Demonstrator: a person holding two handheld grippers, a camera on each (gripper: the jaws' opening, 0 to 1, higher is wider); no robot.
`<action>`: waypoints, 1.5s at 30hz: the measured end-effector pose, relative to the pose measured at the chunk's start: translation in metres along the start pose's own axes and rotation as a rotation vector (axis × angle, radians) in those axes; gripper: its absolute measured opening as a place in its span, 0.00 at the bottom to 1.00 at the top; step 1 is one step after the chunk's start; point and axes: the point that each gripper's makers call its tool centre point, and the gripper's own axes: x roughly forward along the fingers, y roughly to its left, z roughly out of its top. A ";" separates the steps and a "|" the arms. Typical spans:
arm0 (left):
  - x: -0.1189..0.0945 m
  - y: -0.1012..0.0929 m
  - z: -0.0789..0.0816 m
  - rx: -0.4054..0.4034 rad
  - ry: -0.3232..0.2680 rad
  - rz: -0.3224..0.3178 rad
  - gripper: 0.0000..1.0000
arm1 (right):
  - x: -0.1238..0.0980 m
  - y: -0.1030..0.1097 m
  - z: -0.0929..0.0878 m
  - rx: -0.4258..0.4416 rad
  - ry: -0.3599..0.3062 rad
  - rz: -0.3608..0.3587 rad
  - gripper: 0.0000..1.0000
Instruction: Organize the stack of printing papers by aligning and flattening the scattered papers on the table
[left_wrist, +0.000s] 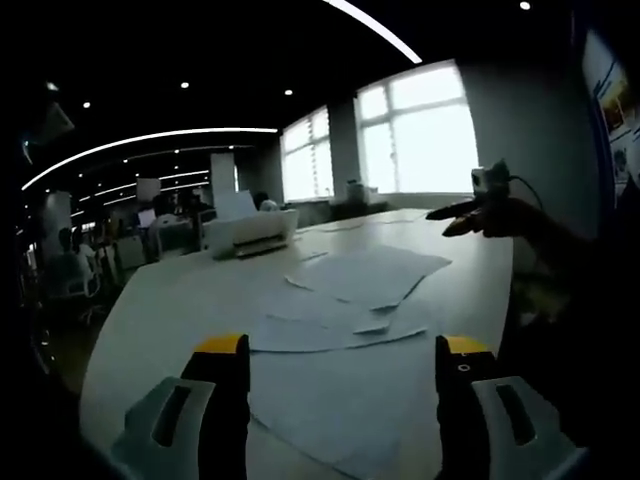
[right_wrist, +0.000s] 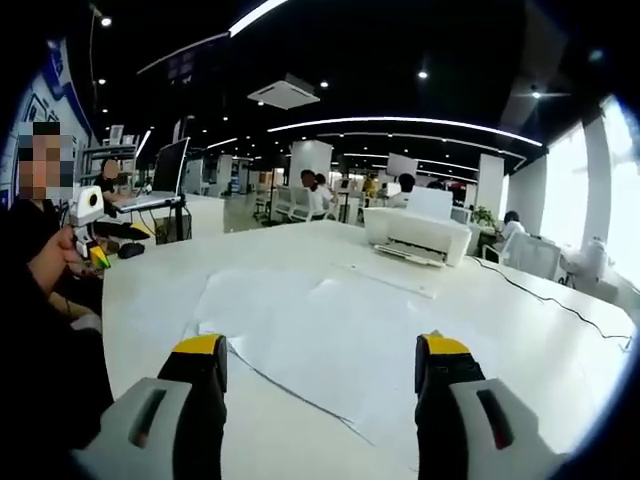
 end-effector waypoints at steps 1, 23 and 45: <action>0.001 0.000 -0.001 -0.002 0.005 -0.002 0.79 | 0.001 -0.001 0.000 0.000 0.005 -0.002 0.72; 0.005 -0.001 0.000 -0.002 0.013 -0.017 0.78 | 0.022 -0.013 0.014 -0.038 0.009 -0.023 0.70; 0.006 -0.001 -0.001 -0.006 0.022 -0.024 0.76 | 0.033 -0.025 0.019 -0.030 0.009 -0.032 0.67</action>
